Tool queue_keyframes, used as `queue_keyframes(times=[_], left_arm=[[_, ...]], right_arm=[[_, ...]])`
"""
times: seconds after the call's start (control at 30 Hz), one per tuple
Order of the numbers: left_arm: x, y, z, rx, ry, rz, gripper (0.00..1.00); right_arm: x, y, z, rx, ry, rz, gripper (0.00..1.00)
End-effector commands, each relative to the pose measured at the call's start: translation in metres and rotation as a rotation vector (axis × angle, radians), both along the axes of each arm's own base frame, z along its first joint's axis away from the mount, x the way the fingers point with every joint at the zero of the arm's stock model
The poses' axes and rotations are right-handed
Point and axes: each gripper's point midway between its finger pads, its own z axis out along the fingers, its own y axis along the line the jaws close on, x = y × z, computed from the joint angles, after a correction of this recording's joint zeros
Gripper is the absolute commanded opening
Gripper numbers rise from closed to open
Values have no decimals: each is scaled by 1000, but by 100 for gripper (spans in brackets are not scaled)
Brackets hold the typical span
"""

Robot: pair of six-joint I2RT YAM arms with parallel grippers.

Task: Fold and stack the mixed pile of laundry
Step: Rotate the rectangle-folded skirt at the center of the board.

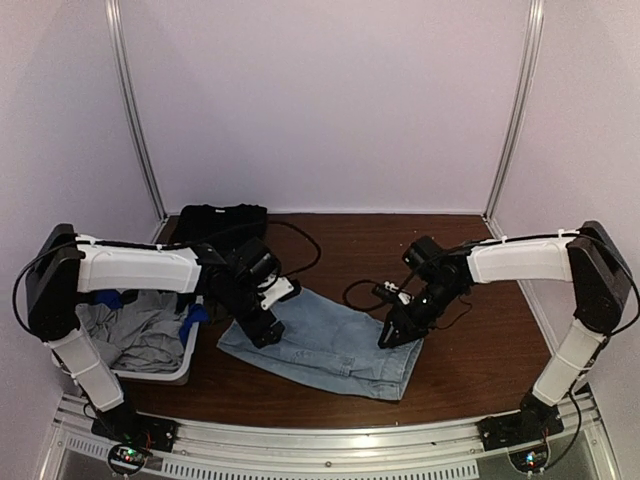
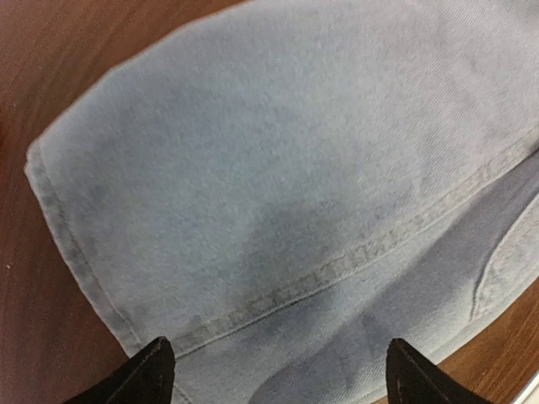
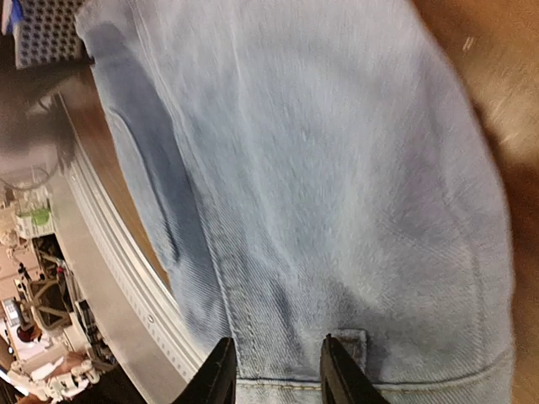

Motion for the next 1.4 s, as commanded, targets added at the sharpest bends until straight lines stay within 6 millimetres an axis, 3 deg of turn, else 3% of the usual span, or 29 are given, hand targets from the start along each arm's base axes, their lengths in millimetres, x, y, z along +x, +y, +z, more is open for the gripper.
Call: queue_keyframes(times=[0.0, 0.13, 0.23, 0.37, 0.47, 0.53, 0.6, 0.7, 0.77, 0.87, 1.0, 1.17, 1.27, 1.37], left_arm=[[-16, 22, -41, 105, 119, 66, 88], [-14, 28, -72, 199, 157, 89, 81], [4, 19, -83, 230, 136, 102, 81], [58, -19, -88, 188, 97, 122, 81], [106, -47, -92, 149, 81, 150, 83], [140, -61, -81, 115, 38, 169, 87], [168, -72, -55, 39, 0, 187, 89], [189, -81, 3, -90, -52, 176, 92], [182, -85, 40, -154, -76, 136, 93], [149, -97, 60, -234, -23, 90, 92], [83, -122, 45, -278, 98, 6, 85], [5, -153, 16, -341, 248, -78, 73], [-16, -155, -8, -369, 322, -57, 65], [-19, -129, -44, -320, 366, 24, 59]], right_arm=[[-44, -10, -42, -56, 103, 78, 34], [-74, -25, -66, -87, 182, 80, 33], [-89, -16, -65, -87, 183, 137, 34], [-94, 11, -52, -22, 175, 198, 35], [-79, 38, -37, 53, 139, 223, 39], [-66, 63, -15, 118, 109, 265, 40], [-57, 82, 18, 188, 47, 310, 42], [-40, 83, 61, 286, -12, 279, 44], [-28, 68, 74, 322, -35, 217, 44], [-14, 33, 64, 290, -36, 100, 44], [-17, 1, 31, 199, 17, -22, 39], [-30, -7, 12, 222, 92, -118, 39], [-30, -8, -7, 215, 120, -158, 39], [-30, -3, -25, 234, 176, -165, 38]])
